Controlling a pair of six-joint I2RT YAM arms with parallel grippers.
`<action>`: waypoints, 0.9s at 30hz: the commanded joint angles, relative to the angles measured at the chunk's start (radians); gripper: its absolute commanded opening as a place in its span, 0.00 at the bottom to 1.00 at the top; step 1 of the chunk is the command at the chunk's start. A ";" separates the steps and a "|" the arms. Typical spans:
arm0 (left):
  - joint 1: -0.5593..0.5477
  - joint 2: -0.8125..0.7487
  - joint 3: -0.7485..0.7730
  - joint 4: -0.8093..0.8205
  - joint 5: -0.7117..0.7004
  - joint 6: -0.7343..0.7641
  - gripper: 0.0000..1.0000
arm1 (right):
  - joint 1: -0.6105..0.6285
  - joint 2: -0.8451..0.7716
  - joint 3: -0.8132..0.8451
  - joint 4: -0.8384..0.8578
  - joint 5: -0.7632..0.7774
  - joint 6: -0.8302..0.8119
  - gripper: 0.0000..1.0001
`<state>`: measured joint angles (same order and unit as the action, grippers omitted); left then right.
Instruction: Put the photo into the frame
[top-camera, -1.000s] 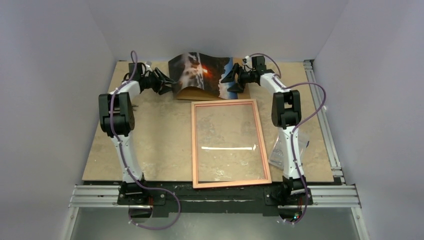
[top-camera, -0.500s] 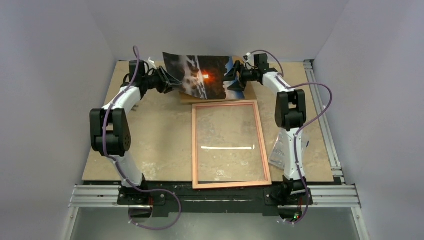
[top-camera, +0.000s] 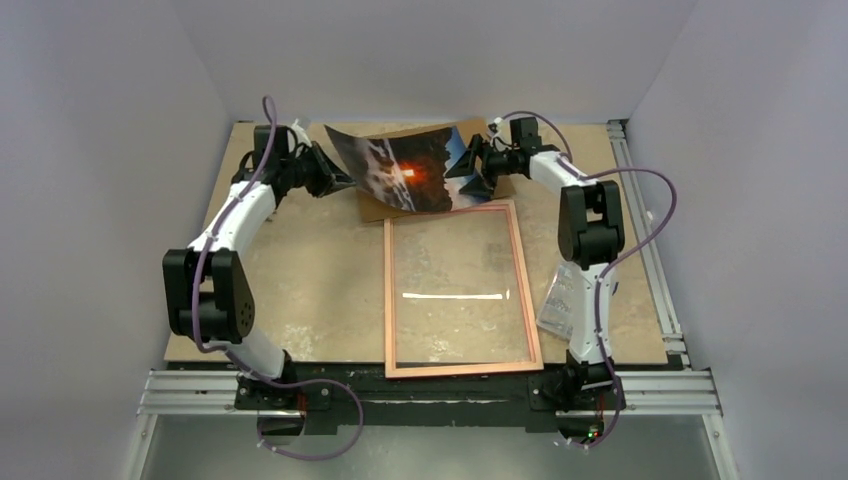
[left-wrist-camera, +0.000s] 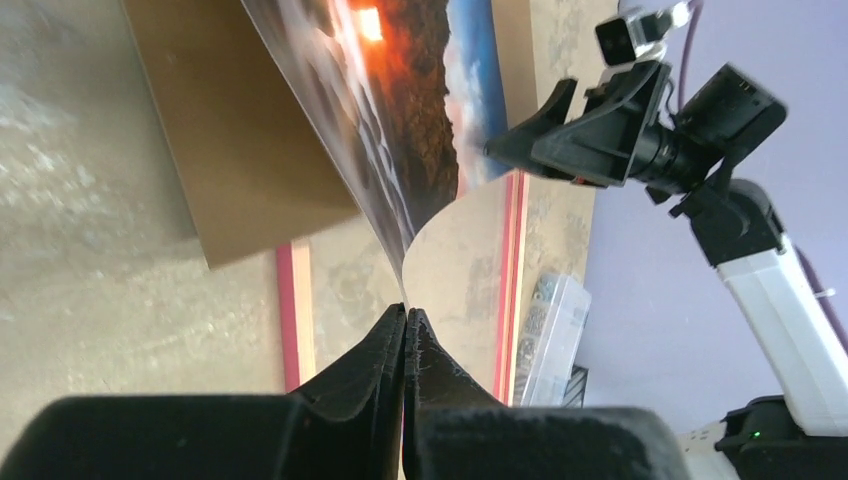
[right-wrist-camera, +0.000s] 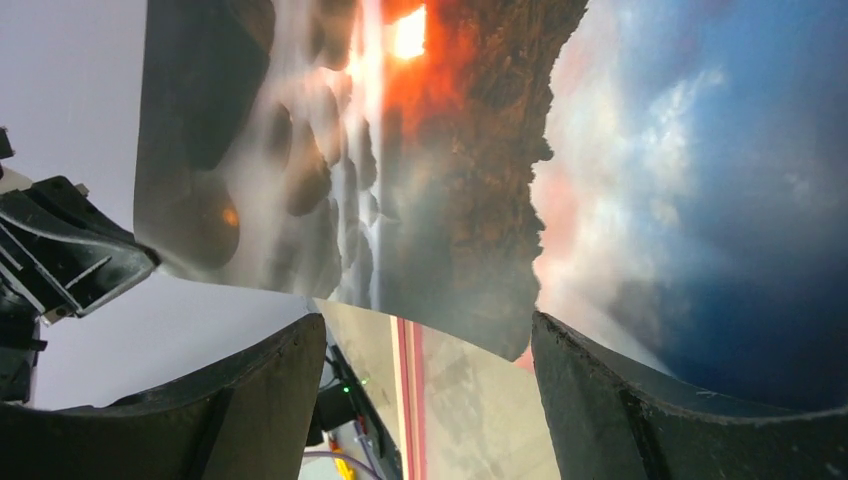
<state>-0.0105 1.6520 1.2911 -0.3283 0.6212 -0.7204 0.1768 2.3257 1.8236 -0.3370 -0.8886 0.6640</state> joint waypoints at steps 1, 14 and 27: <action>-0.062 -0.127 -0.081 -0.011 -0.014 -0.014 0.00 | 0.004 -0.138 -0.087 0.003 0.021 -0.056 0.74; -0.361 -0.529 -0.564 0.156 -0.345 -0.380 0.00 | 0.005 -0.596 -0.641 0.056 0.097 -0.021 0.91; -0.683 -0.617 -0.676 0.236 -0.574 -0.599 0.00 | 0.102 -0.880 -1.172 0.428 0.085 0.312 0.96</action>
<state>-0.6395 1.0393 0.6106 -0.1814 0.1188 -1.2423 0.2188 1.4914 0.6868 -0.0921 -0.8024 0.8486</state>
